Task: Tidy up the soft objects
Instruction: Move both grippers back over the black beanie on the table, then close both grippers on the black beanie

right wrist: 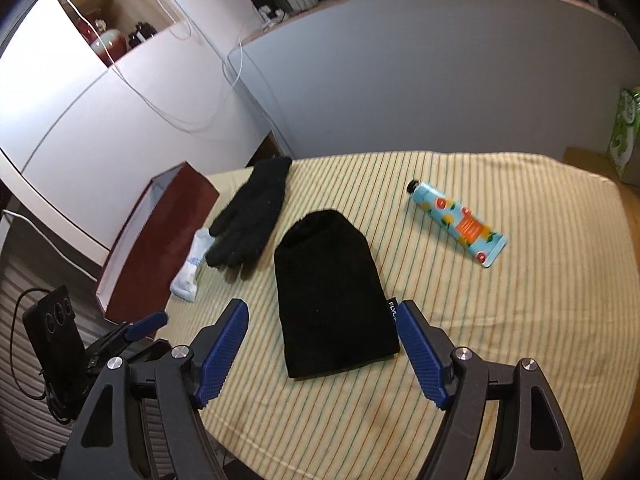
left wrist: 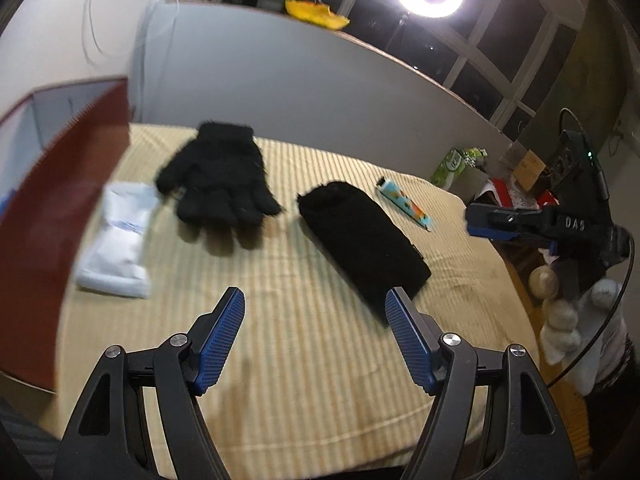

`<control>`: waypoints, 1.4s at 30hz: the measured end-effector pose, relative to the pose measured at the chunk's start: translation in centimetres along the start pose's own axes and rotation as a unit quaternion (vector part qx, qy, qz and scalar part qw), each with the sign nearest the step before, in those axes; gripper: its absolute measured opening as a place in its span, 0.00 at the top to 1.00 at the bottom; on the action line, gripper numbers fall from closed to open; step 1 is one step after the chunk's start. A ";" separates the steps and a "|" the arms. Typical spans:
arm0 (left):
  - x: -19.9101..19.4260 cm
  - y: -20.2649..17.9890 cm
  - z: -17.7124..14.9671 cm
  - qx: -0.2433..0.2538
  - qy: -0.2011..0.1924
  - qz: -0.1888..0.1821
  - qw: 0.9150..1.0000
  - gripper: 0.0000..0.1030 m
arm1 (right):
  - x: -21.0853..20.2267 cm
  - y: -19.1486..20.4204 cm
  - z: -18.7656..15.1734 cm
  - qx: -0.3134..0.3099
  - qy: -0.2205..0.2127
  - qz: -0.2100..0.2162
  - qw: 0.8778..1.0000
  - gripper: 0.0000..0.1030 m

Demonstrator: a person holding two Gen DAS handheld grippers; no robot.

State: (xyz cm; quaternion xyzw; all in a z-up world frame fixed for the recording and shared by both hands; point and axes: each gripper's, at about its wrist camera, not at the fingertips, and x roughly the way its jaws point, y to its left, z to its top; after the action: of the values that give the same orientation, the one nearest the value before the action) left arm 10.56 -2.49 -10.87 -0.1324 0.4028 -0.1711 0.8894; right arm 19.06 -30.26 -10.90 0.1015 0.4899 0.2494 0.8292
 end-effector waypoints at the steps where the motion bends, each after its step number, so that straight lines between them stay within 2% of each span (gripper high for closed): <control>1: 0.7 -0.2 0.0 -0.007 0.007 -0.005 1.000 0.29 | 0.5 -0.1 0.0 -0.002 0.006 0.001 1.000 0.29; 11: 5.0 -2.4 0.1 -0.029 0.046 -0.023 0.998 0.29 | 4.8 -1.1 1.1 -0.036 0.055 -0.010 0.998 0.29; 17: 7.9 -3.3 0.4 -0.038 0.070 -0.034 0.996 0.29 | 7.3 -2.1 1.7 -0.037 0.078 -0.018 0.996 0.29; 20: 8.7 -3.6 0.5 -0.038 0.076 -0.035 0.996 0.31 | 7.9 -2.2 1.7 -0.031 0.082 -0.007 0.996 0.29; 24: 9.4 -3.5 0.4 -0.040 0.086 -0.039 0.995 0.40 | 8.3 -1.9 1.7 -0.038 0.090 -0.004 0.995 0.29; 27: 9.6 -3.7 0.4 -0.034 0.082 -0.041 0.995 0.43 | 8.9 -1.8 1.7 -0.036 0.095 -0.001 0.995 0.29; 29: 9.7 -3.8 0.4 -0.030 0.083 -0.042 0.995 0.49 | 9.1 -1.7 1.6 -0.038 0.097 -0.004 0.995 0.29; 31: 9.9 -3.9 0.6 -0.030 0.086 -0.046 0.995 0.58 | 9.3 -1.6 1.4 -0.040 0.100 -0.003 0.994 0.34; 33: 10.0 -3.9 0.6 -0.029 0.087 -0.047 0.995 0.65 | 9.5 -1.5 1.2 -0.037 0.110 0.005 0.993 0.55; 37: 9.5 -3.7 0.5 -0.029 0.084 -0.050 0.995 0.71 | 9.1 -1.2 0.7 -0.031 0.105 0.006 0.994 0.61; 42: 7.7 -3.5 0.2 -0.018 0.072 -0.056 0.996 0.71 | 7.6 -0.7 -0.3 -0.015 0.081 0.016 0.996 0.66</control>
State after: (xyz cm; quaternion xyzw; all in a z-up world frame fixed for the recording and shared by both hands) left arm 14.75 -8.83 -14.59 -0.1584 0.4613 -0.2221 0.8443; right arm 22.06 -27.03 -17.12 0.0759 0.5499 0.2776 0.7841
